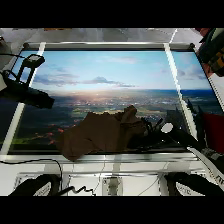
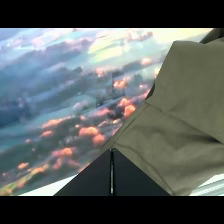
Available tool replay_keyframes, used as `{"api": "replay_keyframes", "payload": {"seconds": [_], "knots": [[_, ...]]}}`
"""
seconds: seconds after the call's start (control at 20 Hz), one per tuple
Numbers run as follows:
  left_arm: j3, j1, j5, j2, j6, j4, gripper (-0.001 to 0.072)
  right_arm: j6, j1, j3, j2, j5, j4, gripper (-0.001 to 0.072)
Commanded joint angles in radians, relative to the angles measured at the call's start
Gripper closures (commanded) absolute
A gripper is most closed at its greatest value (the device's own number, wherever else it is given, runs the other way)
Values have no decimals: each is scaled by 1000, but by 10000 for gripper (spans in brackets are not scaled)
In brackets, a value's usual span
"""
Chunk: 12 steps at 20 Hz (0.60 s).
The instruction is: Fold the clothes and pants, and hang the long-sleeved shirts on hangers.
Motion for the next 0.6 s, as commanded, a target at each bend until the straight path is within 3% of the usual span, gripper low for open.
{"api": "replay_keyframes", "payload": {"seconds": [0.0,0.05,0.1,0.2,0.25,0.3,0.55], "knots": [[0,1,0,-4,0,0,697,3,0,-3,-49,-89,74,189],[0,1,0,-7,0,-1,697,1,0,-3,-49,-116,83,227],[0,1,0,-11,0,-7,697,0,0,-3,-49,-134,93,316],[0,1,0,-22,0,-37,697,-8,0,-3,-49,-140,135,564],[0,1,0,-27,0,-55,697,-31,0,-2,-48,-141,157,652],[0,1,0,-36,0,-78,697,-63,0,9,-48,-138,162,696],[0,1,0,-65,0,-108,697,-112,-1,235,3,-111,62,696]]}}
